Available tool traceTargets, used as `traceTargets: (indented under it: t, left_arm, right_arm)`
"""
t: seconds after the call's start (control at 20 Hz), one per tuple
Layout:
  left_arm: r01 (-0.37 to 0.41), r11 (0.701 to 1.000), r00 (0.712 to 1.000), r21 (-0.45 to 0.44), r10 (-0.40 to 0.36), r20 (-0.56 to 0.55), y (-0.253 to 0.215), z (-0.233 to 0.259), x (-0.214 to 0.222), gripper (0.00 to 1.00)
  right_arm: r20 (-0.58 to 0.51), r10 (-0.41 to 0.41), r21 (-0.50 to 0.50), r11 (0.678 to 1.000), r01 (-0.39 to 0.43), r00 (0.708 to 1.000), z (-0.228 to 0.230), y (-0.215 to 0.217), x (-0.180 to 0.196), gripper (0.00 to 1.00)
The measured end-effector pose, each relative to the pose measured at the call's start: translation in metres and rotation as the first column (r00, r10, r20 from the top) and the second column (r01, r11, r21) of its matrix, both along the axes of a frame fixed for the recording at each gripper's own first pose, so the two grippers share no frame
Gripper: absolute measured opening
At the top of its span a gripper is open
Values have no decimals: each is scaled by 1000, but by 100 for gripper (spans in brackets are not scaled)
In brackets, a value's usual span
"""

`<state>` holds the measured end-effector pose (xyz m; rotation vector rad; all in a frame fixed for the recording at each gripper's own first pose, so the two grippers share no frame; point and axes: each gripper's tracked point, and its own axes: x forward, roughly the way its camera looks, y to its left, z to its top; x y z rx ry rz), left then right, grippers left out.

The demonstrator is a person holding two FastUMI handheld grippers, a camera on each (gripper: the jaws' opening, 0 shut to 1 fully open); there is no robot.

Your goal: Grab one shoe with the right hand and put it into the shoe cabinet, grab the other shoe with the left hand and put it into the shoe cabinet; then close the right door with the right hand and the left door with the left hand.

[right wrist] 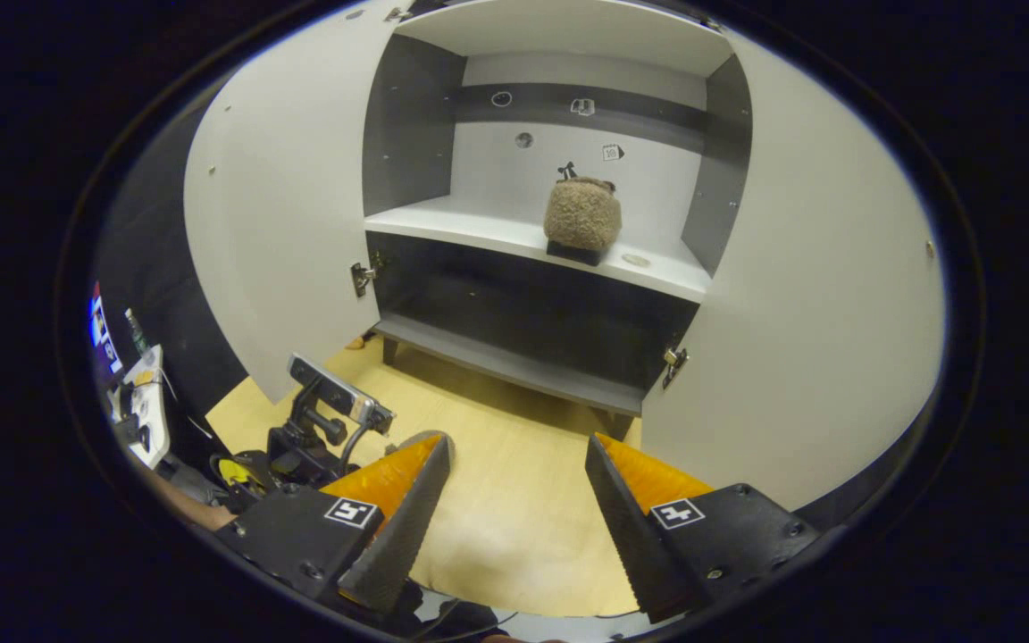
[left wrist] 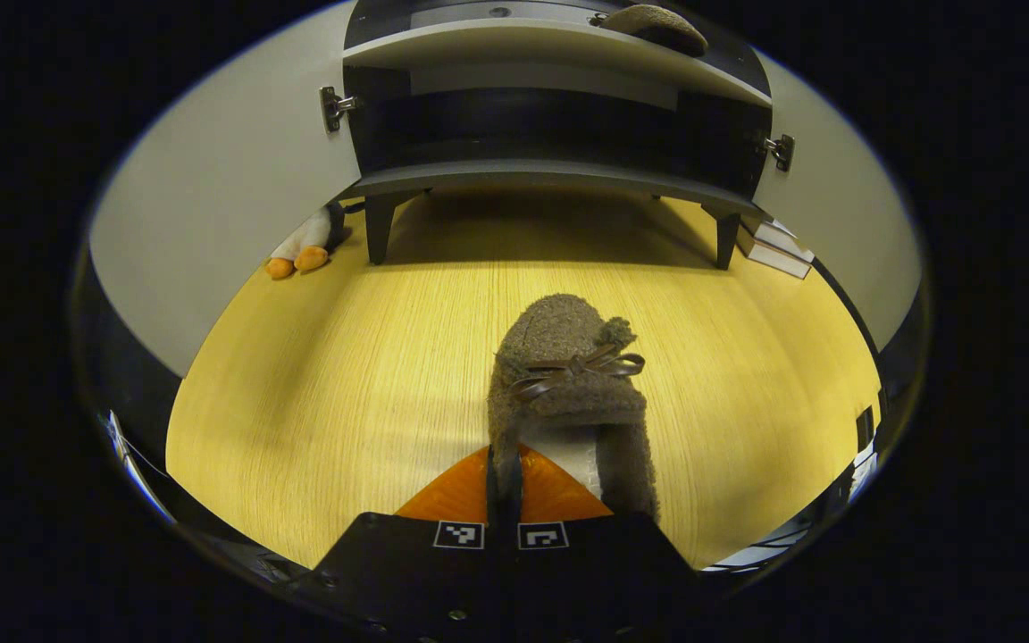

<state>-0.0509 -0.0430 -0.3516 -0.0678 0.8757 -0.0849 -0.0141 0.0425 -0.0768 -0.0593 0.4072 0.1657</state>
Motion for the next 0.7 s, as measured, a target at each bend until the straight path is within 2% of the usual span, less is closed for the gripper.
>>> traceTargets:
  t: [0.2, 0.25, 0.35, 0.4, 0.55, 0.6, 0.65, 0.7]
  left_arm:
    - [-8, 1000, 1000, -30, 8, 9, 3, 13, 3, 0]
    - [-7, 999, 1000, -38, 7, 21, 3, 21, 6, 11]
    - [-7, 998, 999, -60, 10, 50, 4, 40, 16, 11]
    - [-8, 997, 998, -71, 13, 66, 5, 50, 22, 0]
    - [-22, 995, 991, -95, 34, 129, 15, 87, 38, 0]
    - [-29, 994, 989, -104, 43, 143, 17, 97, 42, 11]
    - [-33, 994, 986, -105, 49, 160, 22, 109, 47, 0]
    - [-38, 994, 982, -99, 55, 182, 27, 121, 52, 0]
  right_arm:
    - [7, -7, -9, 1000, 7, 1000, 2, 0, 1, 96]
    - [7, -8, -10, 1000, 8, 1000, 1, 1, 1, 96]
    - [10, -14, -8, 1000, 14, 1000, 1, 0, 1, 96]
    - [10, -17, -6, 1000, 17, 1000, 0, 0, 1, 96]
    - [14, -26, 3, 1000, 26, 1000, 1, -1, 0, 96]
    - [18, -28, 8, 1000, 28, 999, 1, -1, 1, 96]
    - [20, -31, 12, 999, 31, 999, 1, -2, 1, 96]
    - [22, -34, 19, 999, 33, 999, 1, -1, 2, 96]
